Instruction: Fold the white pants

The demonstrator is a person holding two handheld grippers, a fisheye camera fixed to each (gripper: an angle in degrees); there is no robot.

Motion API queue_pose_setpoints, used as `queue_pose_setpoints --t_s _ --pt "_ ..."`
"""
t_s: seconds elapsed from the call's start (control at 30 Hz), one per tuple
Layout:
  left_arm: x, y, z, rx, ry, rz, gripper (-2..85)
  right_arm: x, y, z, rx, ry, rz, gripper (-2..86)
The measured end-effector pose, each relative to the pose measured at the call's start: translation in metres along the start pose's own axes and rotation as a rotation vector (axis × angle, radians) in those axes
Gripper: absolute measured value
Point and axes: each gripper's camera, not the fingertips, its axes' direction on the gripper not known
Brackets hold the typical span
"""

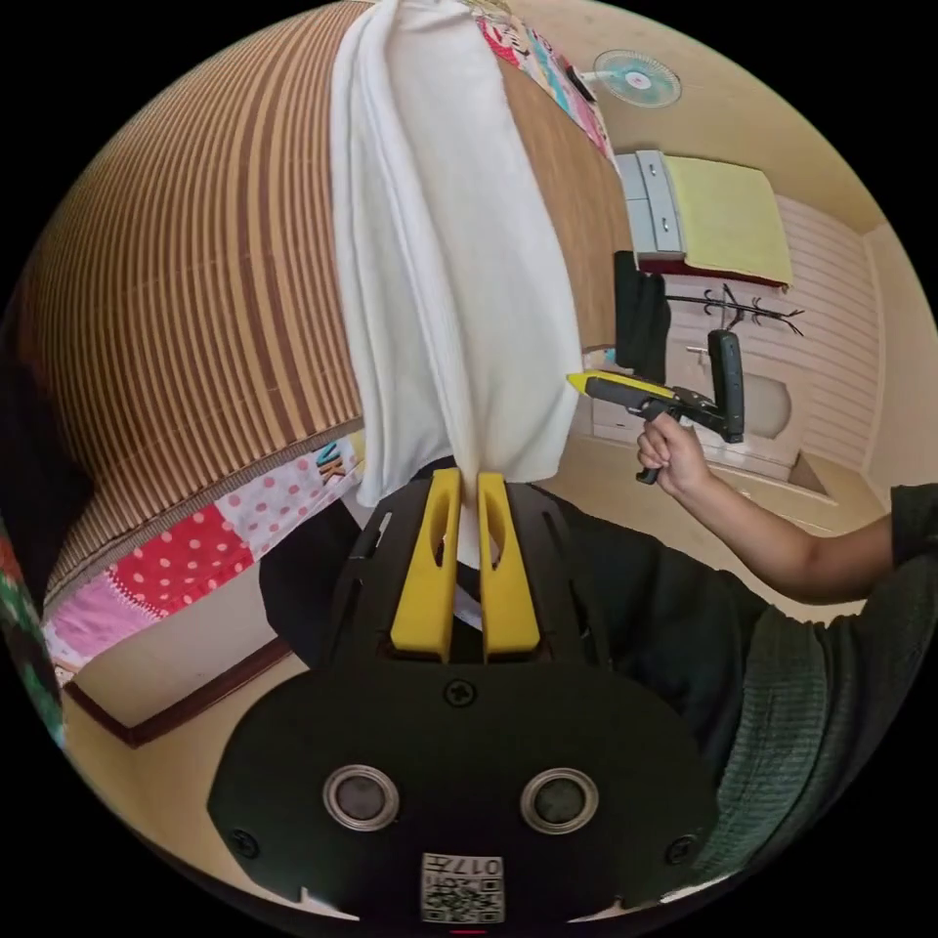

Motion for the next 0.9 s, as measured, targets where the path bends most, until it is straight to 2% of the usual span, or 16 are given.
queue_pose_setpoints --t_s 0.13,0.2,0.27,0.33,0.4,0.5,0.57,0.6,0.77,0.9 --pt "-0.024 0.014 0.026 0.077 -0.079 -0.135 3.8 0.046 -0.012 0.032 -0.063 -0.237 0.036 1.8" --pt "-0.029 0.010 0.035 0.070 -0.054 -0.157 4.2 0.060 -0.013 0.043 -0.079 -0.254 0.053 1.9" --pt "-0.023 0.005 0.042 0.032 -0.115 -0.157 5.1 0.077 -0.014 0.047 -0.097 -0.260 0.069 2.2" --pt "0.002 0.000 0.044 -0.032 -0.331 -0.094 7.0 0.090 -0.013 0.045 -0.117 -0.262 0.087 2.3" --pt "0.020 0.000 0.027 0.028 -0.418 -0.055 8.0 0.103 -0.010 0.032 -0.093 -0.298 0.082 2.8" --pt "0.026 -0.007 -0.016 0.235 -0.288 -0.055 9.4 0.136 -0.017 0.006 -0.011 -0.414 0.098 5.9" --pt "0.014 -0.028 -0.029 0.283 -0.169 -0.059 11.2 0.162 -0.036 0.000 0.024 -0.519 0.085 9.8" --pt "0.005 -0.047 -0.030 0.276 -0.140 -0.062 12.0 0.167 -0.043 0.001 0.022 -0.534 0.082 10.6" --pt "0.003 -0.117 -0.008 0.143 -0.276 0.028 10.9 0.169 -0.098 0.019 -0.012 -0.580 -0.043 10.5" --pt "0.007 -0.129 0.021 0.065 -0.144 0.020 6.3 0.162 -0.116 0.029 -0.074 -0.506 -0.114 5.9"
